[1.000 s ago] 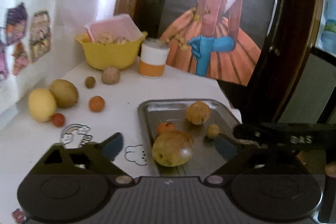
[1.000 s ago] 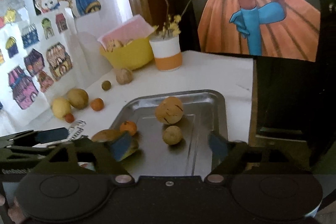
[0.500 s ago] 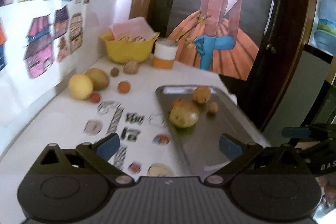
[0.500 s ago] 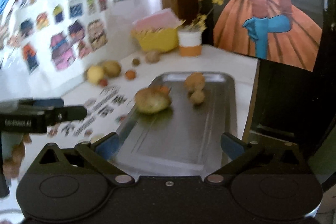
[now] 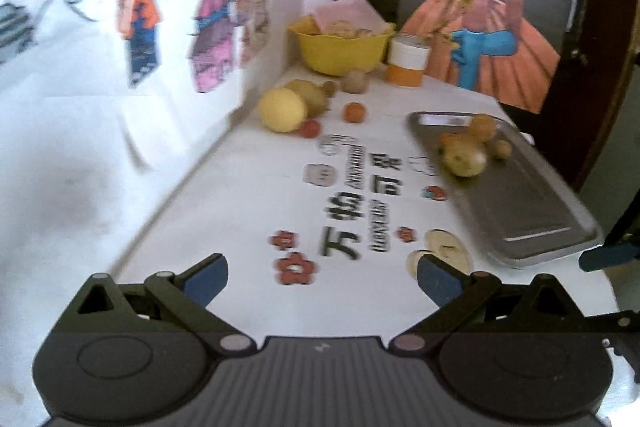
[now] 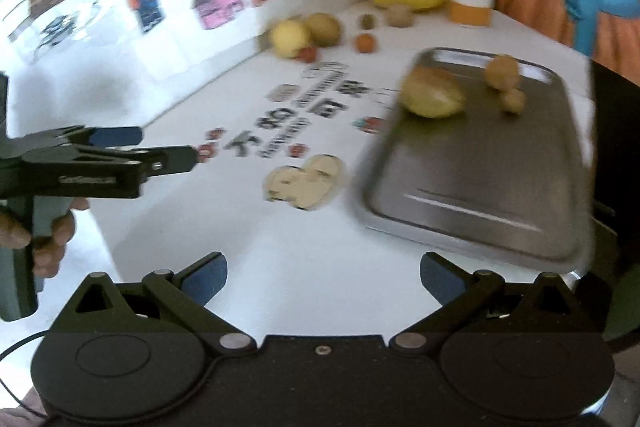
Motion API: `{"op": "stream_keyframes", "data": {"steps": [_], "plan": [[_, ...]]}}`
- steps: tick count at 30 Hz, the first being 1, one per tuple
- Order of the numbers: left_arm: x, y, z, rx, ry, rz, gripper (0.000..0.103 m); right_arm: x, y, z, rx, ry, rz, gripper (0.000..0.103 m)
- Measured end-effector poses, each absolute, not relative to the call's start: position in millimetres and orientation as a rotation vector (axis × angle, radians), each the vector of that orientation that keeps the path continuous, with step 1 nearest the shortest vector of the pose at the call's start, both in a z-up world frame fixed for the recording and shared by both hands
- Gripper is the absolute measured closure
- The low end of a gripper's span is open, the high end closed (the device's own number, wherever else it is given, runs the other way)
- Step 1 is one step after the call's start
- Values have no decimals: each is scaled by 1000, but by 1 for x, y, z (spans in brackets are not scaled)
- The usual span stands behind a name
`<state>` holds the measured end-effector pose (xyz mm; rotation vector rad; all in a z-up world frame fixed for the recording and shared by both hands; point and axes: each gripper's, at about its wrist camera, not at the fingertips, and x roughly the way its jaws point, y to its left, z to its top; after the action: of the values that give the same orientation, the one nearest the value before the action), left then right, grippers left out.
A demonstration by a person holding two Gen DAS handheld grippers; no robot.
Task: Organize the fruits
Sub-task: 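Withdraw both tools from the tray toward the remaining fruits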
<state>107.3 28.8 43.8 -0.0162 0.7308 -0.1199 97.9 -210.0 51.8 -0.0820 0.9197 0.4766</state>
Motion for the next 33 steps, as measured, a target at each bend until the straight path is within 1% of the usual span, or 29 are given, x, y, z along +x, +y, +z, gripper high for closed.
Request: {"op": "stream_keyframes", "data": {"steps": [5,15,20,25,30,33], "plan": [[111,45,54,1,719,-70,1,112,-173,67,-167,875,521,1],[141,58,69,-31,678,-12,1,156,-149,86,-180,819,556,1],[164,52,64,-81,620,-11,1,179,-165,106,-130,722,496,1],[201,36,54,-81,619,-12,1,218,-181,118,-60,651,459,1],[232,21,45,-67,618,-28,1,269,-187,114,17,626,442,1],[251,12,37,-48,619,-32,1,304,-187,103,41,651,453,1]]}}
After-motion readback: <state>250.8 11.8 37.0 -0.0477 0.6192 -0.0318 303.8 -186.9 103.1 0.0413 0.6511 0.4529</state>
